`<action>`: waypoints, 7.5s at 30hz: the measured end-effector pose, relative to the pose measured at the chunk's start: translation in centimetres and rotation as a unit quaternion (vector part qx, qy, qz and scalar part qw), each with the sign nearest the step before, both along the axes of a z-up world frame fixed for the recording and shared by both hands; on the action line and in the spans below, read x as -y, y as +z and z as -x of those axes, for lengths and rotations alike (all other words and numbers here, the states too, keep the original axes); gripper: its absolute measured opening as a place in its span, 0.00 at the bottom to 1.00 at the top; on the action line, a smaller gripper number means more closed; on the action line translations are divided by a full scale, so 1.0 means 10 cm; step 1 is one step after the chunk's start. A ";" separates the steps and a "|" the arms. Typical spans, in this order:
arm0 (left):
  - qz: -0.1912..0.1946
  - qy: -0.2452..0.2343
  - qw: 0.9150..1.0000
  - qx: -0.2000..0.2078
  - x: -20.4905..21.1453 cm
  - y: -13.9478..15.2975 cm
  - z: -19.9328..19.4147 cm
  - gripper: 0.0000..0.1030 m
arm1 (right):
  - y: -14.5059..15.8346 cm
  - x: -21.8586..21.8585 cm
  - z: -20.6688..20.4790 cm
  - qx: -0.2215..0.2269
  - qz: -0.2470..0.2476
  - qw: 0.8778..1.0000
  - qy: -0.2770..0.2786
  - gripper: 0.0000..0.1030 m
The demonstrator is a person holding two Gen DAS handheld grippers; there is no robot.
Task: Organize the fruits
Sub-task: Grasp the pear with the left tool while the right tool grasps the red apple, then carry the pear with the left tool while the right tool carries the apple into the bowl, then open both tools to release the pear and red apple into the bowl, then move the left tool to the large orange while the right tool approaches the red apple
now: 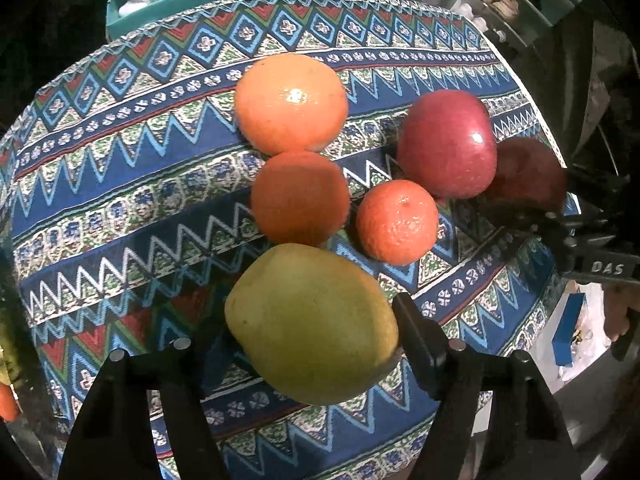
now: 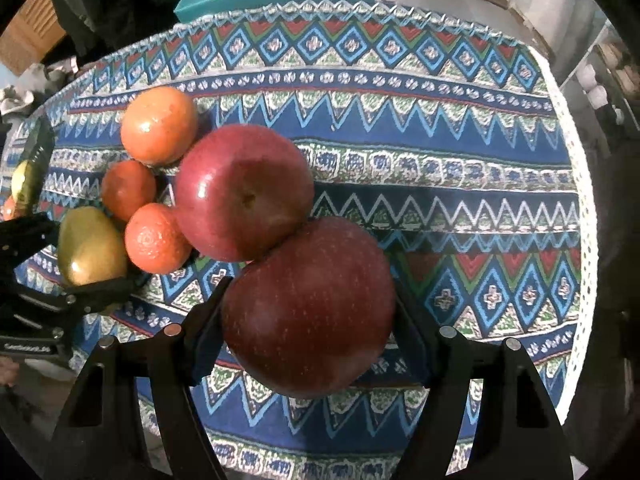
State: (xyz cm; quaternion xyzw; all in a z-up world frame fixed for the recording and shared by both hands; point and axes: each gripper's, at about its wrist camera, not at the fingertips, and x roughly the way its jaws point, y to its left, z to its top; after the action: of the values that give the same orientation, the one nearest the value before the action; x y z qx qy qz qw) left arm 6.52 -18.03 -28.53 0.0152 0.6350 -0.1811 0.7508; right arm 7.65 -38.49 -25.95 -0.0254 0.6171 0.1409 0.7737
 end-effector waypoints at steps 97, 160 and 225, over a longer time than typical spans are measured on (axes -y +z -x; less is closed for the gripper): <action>0.028 0.222 0.962 0.156 -2.79 1.30 0.27 0.65 | 1.25 -3.13 -0.31 0.116 -0.129 0.968 0.179 0.72; 0.023 0.304 0.946 0.111 -3.53 1.02 0.30 0.64 | 1.00 -3.80 -0.39 0.089 -0.094 0.971 0.203 0.74; -0.018 0.052 0.990 0.132 -0.83 1.45 0.14 0.83 | 1.43 -0.59 -0.03 0.146 -0.006 0.989 0.034 0.83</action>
State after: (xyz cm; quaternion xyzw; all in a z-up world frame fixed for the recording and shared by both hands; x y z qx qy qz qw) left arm 5.13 -9.71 -14.00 0.0193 0.5338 -0.1266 0.8359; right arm 7.99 -32.58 -11.69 -0.0623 0.4957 0.1654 0.8503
